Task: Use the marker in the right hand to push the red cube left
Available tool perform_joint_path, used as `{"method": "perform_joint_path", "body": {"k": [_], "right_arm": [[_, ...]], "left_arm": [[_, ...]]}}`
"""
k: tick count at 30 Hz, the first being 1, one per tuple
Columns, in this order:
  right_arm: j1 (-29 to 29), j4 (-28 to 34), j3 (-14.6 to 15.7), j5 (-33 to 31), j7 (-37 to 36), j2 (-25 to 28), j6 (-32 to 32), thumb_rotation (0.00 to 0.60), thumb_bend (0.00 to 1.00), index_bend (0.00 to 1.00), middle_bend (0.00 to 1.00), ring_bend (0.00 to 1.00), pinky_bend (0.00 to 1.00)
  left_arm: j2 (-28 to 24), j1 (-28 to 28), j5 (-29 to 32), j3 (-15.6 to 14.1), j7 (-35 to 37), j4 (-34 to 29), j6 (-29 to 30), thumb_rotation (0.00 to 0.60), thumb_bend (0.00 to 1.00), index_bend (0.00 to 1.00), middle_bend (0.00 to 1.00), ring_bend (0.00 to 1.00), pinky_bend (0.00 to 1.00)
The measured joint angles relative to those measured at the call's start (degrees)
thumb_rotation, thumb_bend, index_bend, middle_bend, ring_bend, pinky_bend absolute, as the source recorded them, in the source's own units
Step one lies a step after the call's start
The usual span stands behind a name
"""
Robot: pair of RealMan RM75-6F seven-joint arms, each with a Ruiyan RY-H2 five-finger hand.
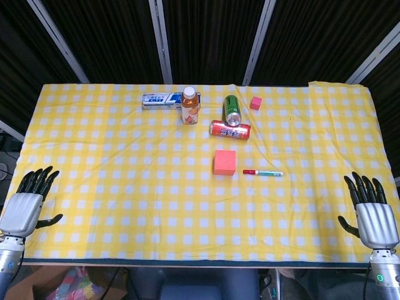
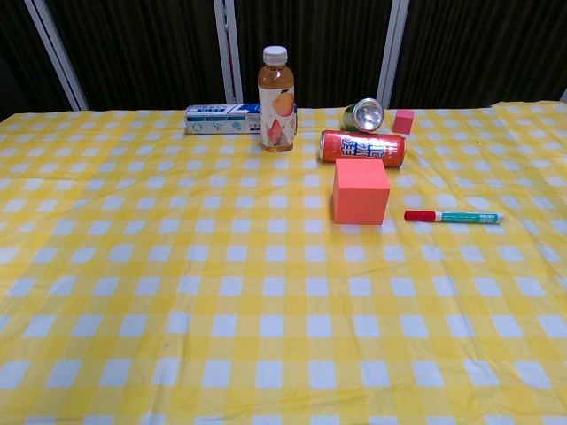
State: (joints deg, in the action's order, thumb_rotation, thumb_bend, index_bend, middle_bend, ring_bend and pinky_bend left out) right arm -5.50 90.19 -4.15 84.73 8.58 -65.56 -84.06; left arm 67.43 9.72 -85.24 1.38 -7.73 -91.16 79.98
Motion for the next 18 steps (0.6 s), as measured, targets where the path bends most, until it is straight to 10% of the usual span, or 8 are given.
{"method": "perform_joint_path", "body": {"k": [18], "right_arm": [[-2.3,3.5,-0.1,0.3,-1.4,1.1,4.0,0.600,0.28,0.01,0.00,0.00,0.00]], "left_arm": [[-0.1,0.2,0.3,0.0,0.0,-0.4,-0.5,0.600,0.00,0.00,0.00,0.00,0.00]]}}
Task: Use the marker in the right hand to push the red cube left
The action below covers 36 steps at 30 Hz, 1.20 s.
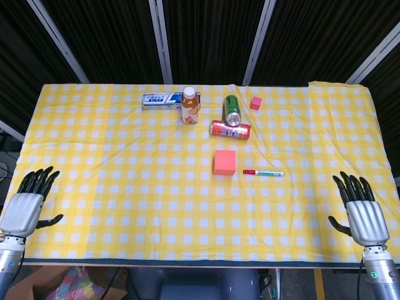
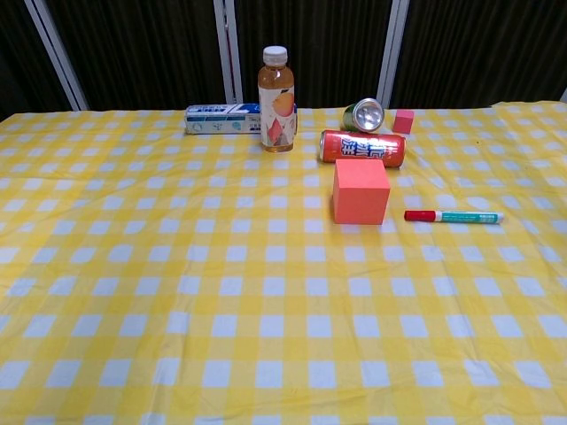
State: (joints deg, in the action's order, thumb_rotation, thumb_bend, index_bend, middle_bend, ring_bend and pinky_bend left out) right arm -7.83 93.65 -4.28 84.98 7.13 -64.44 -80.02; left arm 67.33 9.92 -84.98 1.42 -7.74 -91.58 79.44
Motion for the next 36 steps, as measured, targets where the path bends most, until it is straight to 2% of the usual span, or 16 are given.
{"method": "perform_joint_path", "body": {"k": [7,11,16,22,26,36], "right_arm": [[-5.9,5.1,-3.8,-4.1,5.4,-0.2,6.2,0.600,0.28,0.18,0.07,0.00,0.00],[-10.2,6.8,-6.8,-9.0,9.4,-2.3,10.1,0.600,0.28,0.29,0.09,0.00,0.00],[-15.1,6.6,-9.4,-16.0,14.7,-6.6,14.2,0.600,0.28,0.36,0.11,0.00,0.00],[-20.6,3.0,-11.3,-27.0,22.0,-12.2,18.2,0.600,0.29,0.37,0.12,0.00,0.00],[-25.0,-1.6,-12.1,-34.3,27.4,-17.1,19.6,0.600,0.29,0.39,0.13,0.00,0.00],[-30.1,-10.6,-12.1,-42.2,31.2,-23.7,21.1,0.600,0.29,0.40,0.14,0.00,0.00]], "left_arm": [[-0.1,0.1,-0.3,-0.1,0.2,-0.1,0.0,0.600,0.00,0.00,0.00,0.00,0.00],[-0.3,0.0,-0.5,-0.1,0.7,0.0,0.1,0.600,0.00,0.00,0.00,0.00,0.00],[-0.6,0.0,-0.7,-0.2,1.6,0.0,0.2,0.600,0.00,0.00,0.00,0.00,0.00],[-1.3,0.0,-0.3,-0.2,2.3,-0.4,-0.3,0.600,0.00,0.00,0.00,0.00,0.00],[-1.7,0.1,-0.3,-0.3,2.7,-0.7,-0.4,0.600,0.00,0.00,0.00,0.00,0.00],[-1.9,0.1,-0.3,-0.4,3.2,-1.0,-0.6,0.600,0.00,0.00,0.00,0.00,0.00]]}}
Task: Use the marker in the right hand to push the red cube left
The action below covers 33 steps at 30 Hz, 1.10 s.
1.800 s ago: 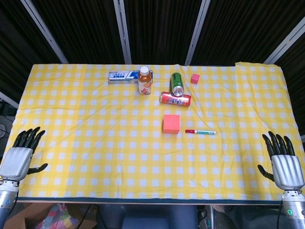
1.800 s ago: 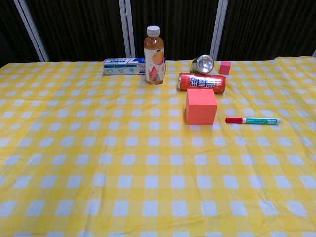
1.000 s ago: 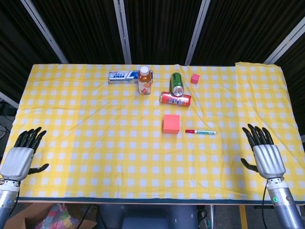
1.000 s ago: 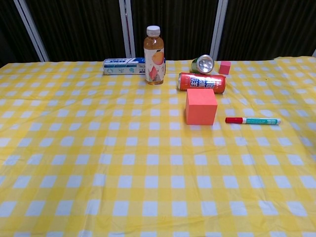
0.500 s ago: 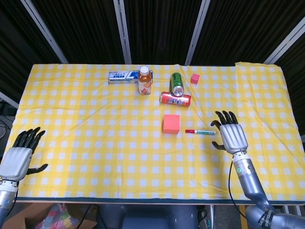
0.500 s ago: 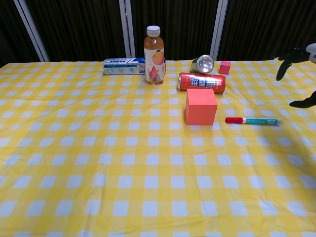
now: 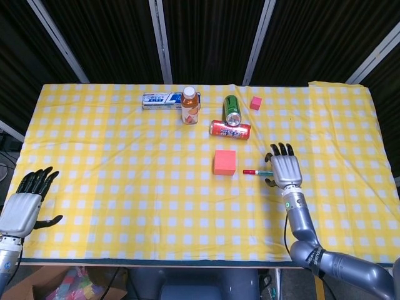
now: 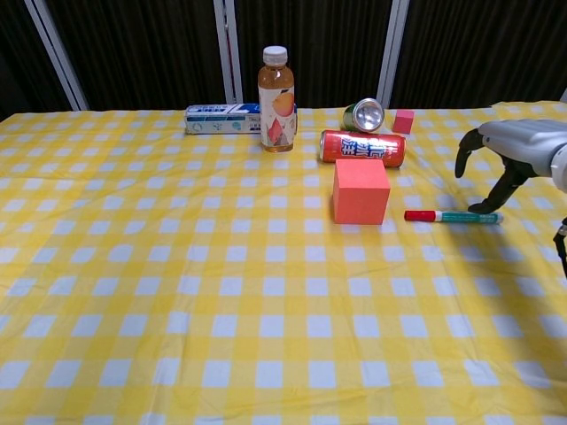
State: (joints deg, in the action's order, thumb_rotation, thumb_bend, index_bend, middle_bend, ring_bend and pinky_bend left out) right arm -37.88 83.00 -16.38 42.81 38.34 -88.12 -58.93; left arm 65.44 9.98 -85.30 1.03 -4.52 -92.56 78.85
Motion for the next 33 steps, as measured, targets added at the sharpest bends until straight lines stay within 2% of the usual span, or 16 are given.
{"method": "perform_joint_path", "body": {"k": [8,16,33], "right_arm": [[-1.4,-6.2,0.7,-2.4,-1.2,-2.9,1.7,0.600,0.29,0.43,0.15,0.00,0.00],[-2.4,-9.7,0.9,-2.9,-3.1,-4.5,2.7,0.600,0.32,0.48,0.17,0.00,0.00],[-3.5,-16.2,1.5,-3.2,-5.6,-7.4,5.1,0.600,0.35,0.49,0.17,0.00,0.00]], "left_arm": [[-0.2,0.1,0.2,0.0,0.4,-0.1,-0.3,0.600,0.00,0.00,0.00,0.00,0.00],[-0.2,0.1,0.6,0.1,0.3,-0.3,-0.5,0.600,0.00,0.00,0.00,0.00,0.00],[-0.4,0.2,1.1,0.3,0.8,-0.6,-0.9,0.600,0.00,0.00,0.00,0.00,0.00]]}}
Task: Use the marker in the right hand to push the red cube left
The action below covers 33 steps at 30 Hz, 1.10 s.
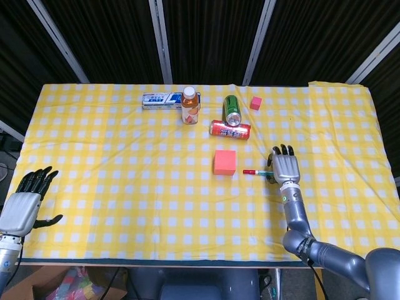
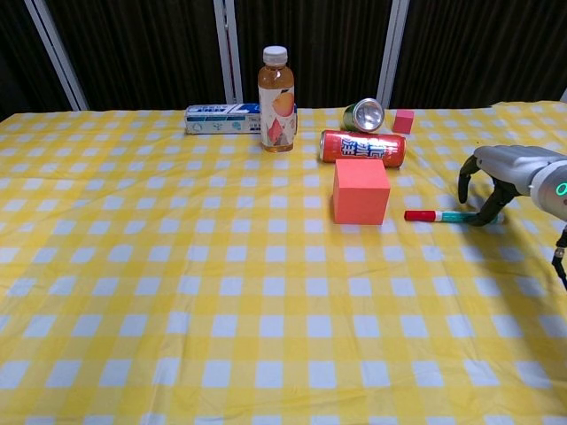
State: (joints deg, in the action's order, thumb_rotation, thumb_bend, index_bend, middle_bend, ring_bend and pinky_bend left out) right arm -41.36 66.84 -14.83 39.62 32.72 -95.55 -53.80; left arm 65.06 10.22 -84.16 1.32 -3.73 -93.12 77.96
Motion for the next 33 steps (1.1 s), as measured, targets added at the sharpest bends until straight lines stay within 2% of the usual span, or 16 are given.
{"method": "perform_joint_path", "body": {"k": [10,15,17,33], "right_arm": [[0.0,-2.9,0.6,0.1,-0.8,-1.3,1.0,0.600,0.36,0.50,0.18,0.00,0.00],[0.0,-4.1,0.8,0.5,-1.4,-1.9,1.4,0.600,0.48,0.61,0.22,0.00,0.00],[0.1,-4.1,0.7,1.0,-1.9,-1.9,1.4,0.600,0.49,0.63,0.22,0.00,0.00],[-0.6,-0.7,-0.8,4.0,-4.0,-0.5,0.4,0.600,0.49,0.63,0.23,0.00,0.00]], "left_arm": [[-0.1,0.0,0.3,0.3,0.5,0.0,0.1,0.600,0.00,0.00,0.00,0.00,0.00],[-0.1,0.0,0.4,0.3,0.4,0.0,0.0,0.600,0.00,0.00,0.00,0.00,0.00],[-0.1,0.0,0.4,0.3,0.4,0.0,0.0,0.600,0.00,0.00,0.00,0.00,0.00],[-0.2,0.1,0.6,0.2,0.3,-0.2,-0.2,0.600,0.00,0.00,0.00,0.00,0.00]]}}
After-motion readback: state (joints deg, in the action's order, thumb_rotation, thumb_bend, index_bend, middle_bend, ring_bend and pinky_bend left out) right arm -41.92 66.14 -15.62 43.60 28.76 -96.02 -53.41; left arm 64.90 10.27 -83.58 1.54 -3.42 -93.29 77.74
